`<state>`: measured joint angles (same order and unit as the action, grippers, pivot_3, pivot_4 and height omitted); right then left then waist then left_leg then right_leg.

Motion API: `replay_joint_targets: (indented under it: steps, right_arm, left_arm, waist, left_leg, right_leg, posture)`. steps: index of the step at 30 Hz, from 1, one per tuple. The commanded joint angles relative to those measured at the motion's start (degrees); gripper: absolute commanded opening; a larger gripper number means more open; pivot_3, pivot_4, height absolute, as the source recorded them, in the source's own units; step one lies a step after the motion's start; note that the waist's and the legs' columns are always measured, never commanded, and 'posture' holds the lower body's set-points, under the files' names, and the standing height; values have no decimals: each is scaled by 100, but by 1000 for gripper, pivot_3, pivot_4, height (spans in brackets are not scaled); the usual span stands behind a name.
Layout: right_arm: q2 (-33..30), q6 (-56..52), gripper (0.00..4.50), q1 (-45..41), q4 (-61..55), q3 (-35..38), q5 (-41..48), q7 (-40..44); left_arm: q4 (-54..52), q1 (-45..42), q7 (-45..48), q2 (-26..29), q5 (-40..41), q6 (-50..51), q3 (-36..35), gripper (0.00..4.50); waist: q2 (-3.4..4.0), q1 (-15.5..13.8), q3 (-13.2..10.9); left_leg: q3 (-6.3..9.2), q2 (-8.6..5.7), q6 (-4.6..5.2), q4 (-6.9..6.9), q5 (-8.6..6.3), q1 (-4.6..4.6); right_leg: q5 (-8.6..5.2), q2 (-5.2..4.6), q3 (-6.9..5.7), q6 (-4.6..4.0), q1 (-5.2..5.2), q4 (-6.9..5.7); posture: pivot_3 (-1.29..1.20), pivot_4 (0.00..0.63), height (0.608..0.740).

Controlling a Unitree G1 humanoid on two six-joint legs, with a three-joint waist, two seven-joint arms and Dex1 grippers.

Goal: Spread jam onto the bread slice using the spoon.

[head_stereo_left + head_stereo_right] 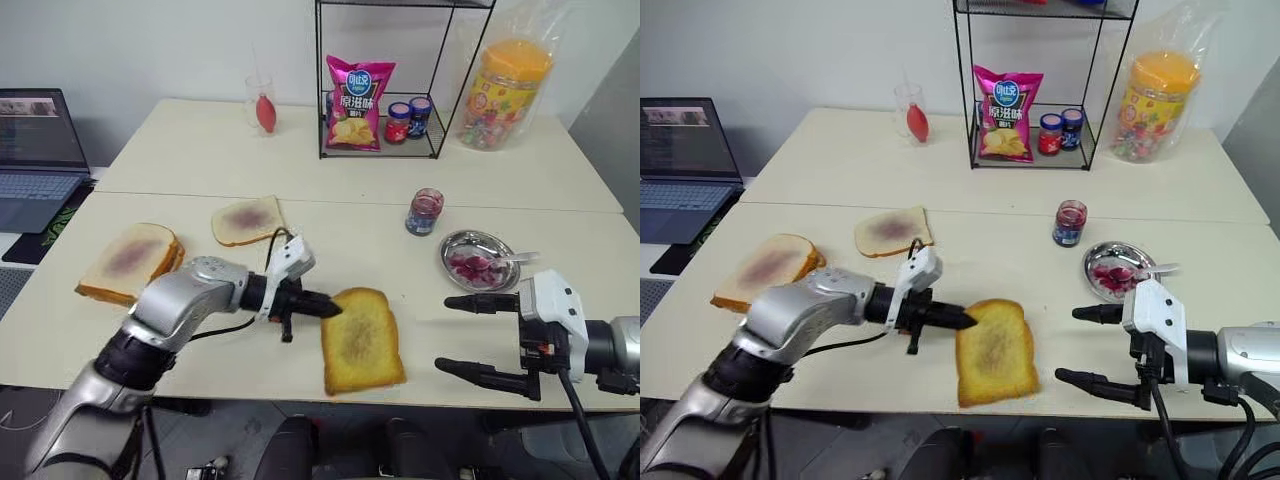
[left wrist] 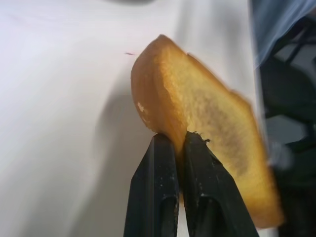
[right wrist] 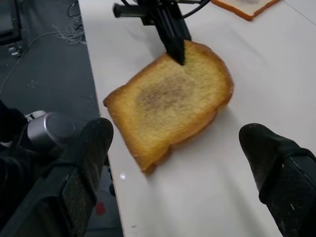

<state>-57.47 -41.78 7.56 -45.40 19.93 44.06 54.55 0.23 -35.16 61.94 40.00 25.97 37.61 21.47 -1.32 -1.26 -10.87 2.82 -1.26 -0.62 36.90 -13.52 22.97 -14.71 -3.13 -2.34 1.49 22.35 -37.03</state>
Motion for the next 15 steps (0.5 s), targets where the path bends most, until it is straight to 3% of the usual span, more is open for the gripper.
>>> replay_joint_targets:
  steps: [1,15]
  right_arm:
    - [46,123,4500,-21,-179,-18,-9,-104]
    - [180,166,4500,-58,-230,-246,-37,-449]
  left_arm:
    - [768,-401,60,-284,-686,-937,51,23]
    - [2335,-1133,27,-1154,-1675,-2131,-107,23]
  waist:
    - [0,-3,0]
    - [-1,-8,-1]
  left_leg:
    - [2,0,0,0,0,0]
    - [4,-4,5,10,-2,1]
  right_leg:
    - [-3,1,-2,1,1,-3]
    - [7,1,-5,25,-5,-4]
  posture:
    - [0,150,740]
    - [0,150,740]
